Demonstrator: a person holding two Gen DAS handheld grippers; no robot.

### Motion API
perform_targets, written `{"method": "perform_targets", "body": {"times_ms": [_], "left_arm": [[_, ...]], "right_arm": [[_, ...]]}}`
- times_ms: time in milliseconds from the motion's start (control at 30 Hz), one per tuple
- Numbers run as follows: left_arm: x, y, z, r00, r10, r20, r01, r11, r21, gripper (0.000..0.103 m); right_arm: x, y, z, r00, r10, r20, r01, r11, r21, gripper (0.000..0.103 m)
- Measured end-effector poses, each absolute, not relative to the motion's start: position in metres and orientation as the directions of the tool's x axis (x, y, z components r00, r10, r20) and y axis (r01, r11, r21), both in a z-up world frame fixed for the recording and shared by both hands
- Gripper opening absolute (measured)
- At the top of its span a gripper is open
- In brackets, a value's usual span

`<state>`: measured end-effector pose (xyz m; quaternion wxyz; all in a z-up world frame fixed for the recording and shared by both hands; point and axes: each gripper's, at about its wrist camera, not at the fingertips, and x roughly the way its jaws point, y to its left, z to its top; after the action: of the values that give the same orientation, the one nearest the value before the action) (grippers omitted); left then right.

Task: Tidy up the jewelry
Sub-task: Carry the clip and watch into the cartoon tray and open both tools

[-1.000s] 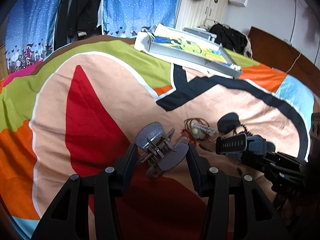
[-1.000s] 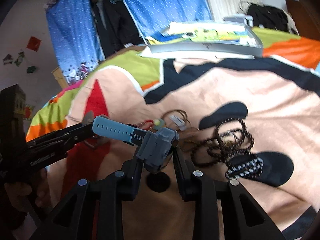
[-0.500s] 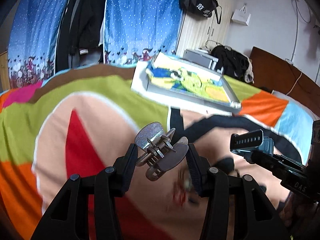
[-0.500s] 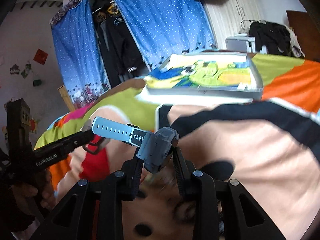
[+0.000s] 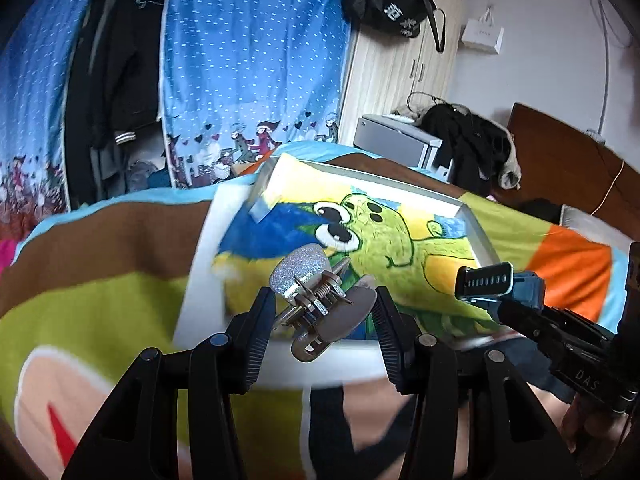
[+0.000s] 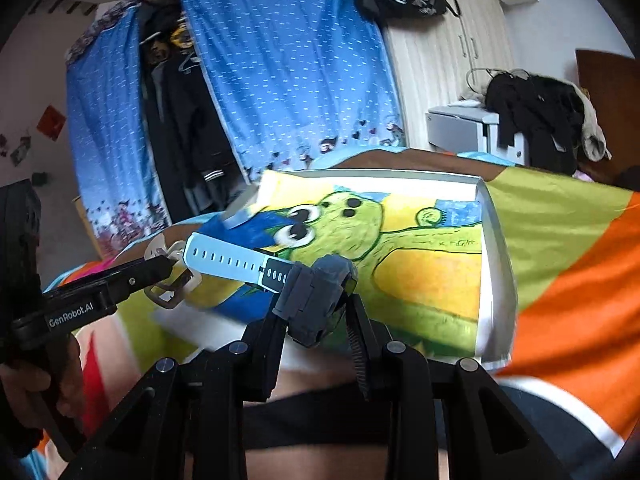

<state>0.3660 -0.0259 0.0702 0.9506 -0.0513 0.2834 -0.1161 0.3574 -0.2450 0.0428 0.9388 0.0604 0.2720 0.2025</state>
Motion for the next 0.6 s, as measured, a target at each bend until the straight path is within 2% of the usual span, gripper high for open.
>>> {"method": "perform_targets", "body": {"times_ms": [267,333,467,533,600], "left_arm": [[0.421,-0.044,0.035,0.754,-0.255,-0.605,0.186,0.967,-0.175,0.044],[0.425,-0.047,0.029,0.742,-0.255,-0.62,0.185,0.967,-0.177,0.044],[0.425,-0.051,0.027,0.744,-0.257,-0.616,0.196,0.966,-0.166,0.045],[0.424,-0.05,0.025,0.733,-0.245,-0.634,0.181,0.969,-0.165,0.051],[0.421,-0.05,0.026,0.731,-0.231,-0.642,0.168,0.973,-0.159,0.055]], "right_arm": [[0.393,-0.251,0.01,0.762,0.365,-0.535,-0.293,0.931,0.218,0.03],[0.393,-0.253,0.003,0.762,0.359,-0.54,-0.283,0.933,0.221,0.038],[0.389,-0.259,-0.001,0.766,0.365,-0.529,-0.281,0.93,0.235,0.043],[0.386,-0.261,0.002,0.774,0.36,-0.52,-0.279,0.932,0.231,0.056],[0.383,-0.264,0.006,0.783,0.356,-0.509,-0.272,0.933,0.233,0.061]]}}
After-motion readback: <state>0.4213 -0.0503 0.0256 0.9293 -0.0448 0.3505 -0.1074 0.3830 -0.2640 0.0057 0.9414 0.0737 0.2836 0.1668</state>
